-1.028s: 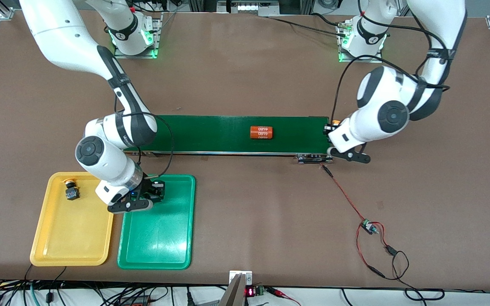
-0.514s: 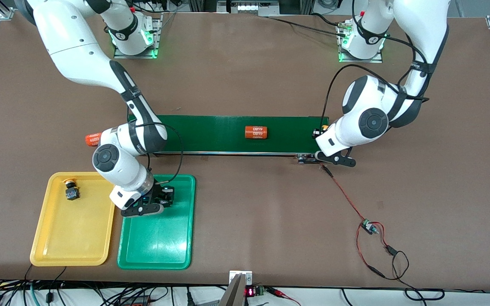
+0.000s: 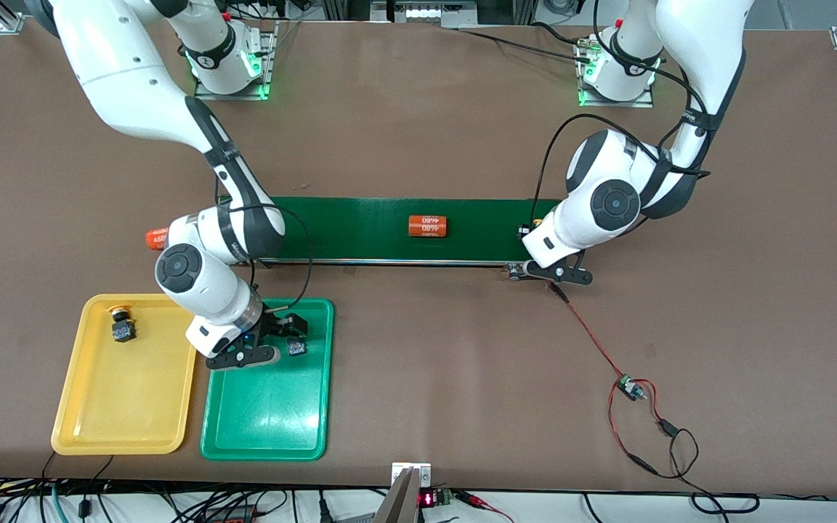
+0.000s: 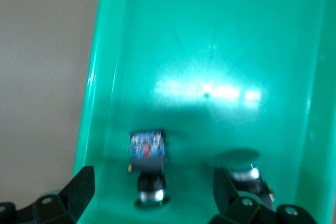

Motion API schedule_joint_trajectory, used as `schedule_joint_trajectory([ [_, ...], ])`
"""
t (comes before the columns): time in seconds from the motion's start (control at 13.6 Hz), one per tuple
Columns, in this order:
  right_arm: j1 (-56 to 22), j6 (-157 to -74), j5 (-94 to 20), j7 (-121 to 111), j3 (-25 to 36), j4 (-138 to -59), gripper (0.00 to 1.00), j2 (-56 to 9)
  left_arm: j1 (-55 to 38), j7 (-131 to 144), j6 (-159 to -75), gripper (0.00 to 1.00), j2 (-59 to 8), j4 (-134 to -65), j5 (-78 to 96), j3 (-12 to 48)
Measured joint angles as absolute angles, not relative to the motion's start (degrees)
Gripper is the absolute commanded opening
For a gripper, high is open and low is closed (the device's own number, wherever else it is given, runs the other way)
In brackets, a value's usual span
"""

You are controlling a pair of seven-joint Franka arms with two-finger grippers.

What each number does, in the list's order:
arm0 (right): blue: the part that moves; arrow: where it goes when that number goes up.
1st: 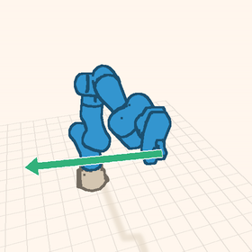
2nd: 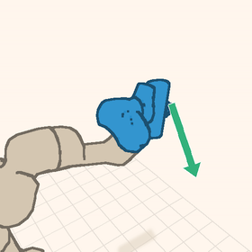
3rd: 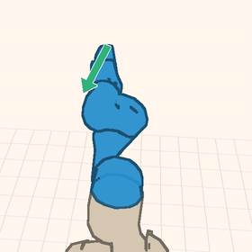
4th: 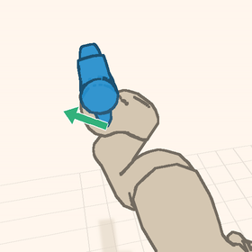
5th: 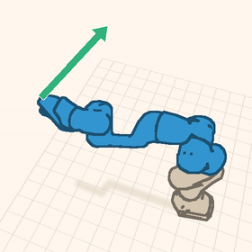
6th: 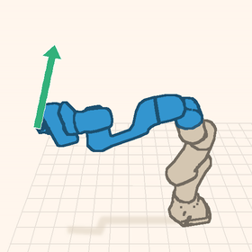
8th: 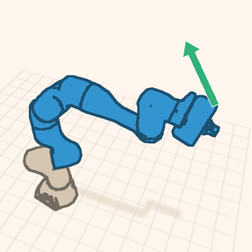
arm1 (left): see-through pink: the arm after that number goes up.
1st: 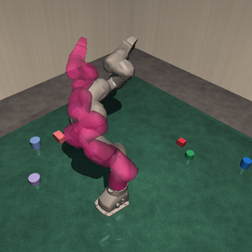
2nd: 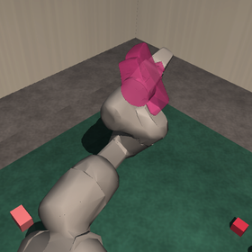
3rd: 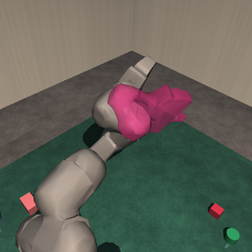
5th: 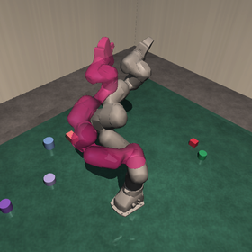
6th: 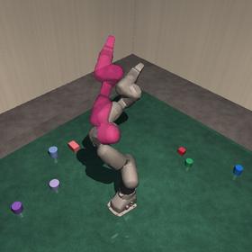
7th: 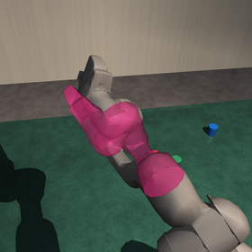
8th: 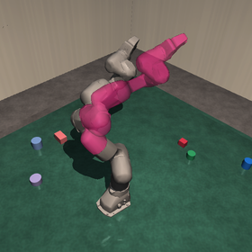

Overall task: Sort buttons by color to trays
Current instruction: 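Release the button into the green tray with the right gripper, then release the yellow button on the belt while the right gripper withdraws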

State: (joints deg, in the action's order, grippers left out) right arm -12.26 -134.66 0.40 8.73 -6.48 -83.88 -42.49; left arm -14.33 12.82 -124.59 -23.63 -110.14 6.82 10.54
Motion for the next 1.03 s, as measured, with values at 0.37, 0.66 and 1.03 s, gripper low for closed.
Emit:
schedule_joint_trajectory([
  [0.37,-10.2,-109.3,0.4,8.7,-6.0,-84.2,1.0,-28.3,-16.9,18.2,-126.6,0.53,-24.2,-111.1,6.8,10.6],
  [0.66,-5.2,-97.4,0.5,8.6,-5.8,-85.1,1.0,-16.9,-16.9,18.4,-126.7,1.0,-24.3,-111.0,6.8,10.5],
  [1.03,1.0,-90.1,0.5,4.5,-5.7,-90.2,1.0,-4.3,-15.4,18.4,-124.5,1.0,-18.0,-108.9,6.8,10.2],
])
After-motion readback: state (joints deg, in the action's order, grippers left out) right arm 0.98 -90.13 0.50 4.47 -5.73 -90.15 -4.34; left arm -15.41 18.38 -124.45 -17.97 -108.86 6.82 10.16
